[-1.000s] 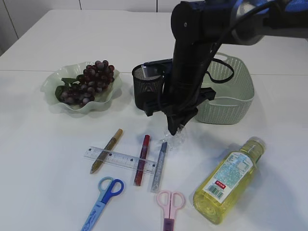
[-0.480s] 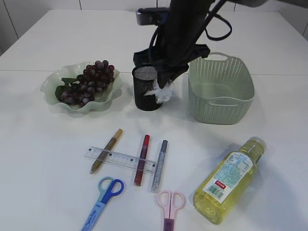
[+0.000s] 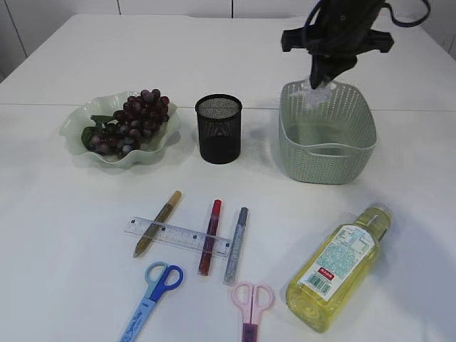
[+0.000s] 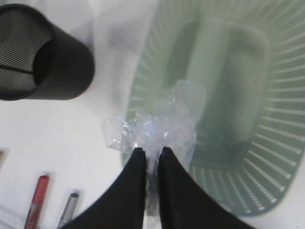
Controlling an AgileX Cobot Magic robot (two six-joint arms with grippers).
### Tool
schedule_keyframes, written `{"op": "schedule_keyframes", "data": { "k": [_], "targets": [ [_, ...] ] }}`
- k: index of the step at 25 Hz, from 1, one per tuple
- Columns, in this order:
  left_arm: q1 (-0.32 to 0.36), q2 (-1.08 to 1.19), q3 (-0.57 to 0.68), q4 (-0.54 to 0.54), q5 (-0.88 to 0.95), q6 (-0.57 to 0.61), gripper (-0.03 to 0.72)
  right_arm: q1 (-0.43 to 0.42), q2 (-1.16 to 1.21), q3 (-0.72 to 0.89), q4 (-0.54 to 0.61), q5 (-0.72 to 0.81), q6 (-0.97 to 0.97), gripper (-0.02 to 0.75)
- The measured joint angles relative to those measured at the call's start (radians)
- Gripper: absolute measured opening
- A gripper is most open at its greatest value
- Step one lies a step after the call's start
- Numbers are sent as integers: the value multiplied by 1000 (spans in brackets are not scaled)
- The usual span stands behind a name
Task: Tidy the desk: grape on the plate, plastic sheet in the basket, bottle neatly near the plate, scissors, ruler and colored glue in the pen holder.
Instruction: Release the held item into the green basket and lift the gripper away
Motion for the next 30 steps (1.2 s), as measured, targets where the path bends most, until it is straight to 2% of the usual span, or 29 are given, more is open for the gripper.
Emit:
{"op": "schedule_keyframes", "data": {
  "k": [7,26,30],
  "targets": [
    [0,0,0,0,0,0,379,-84,0,0,-23,2,6,73],
    [0,0,0,0,0,0,368,-86,0,0,-49,4,34,75],
    [0,0,0,0,0,0,366,-86,0,0,-51,4,38,110]
  ]
}}
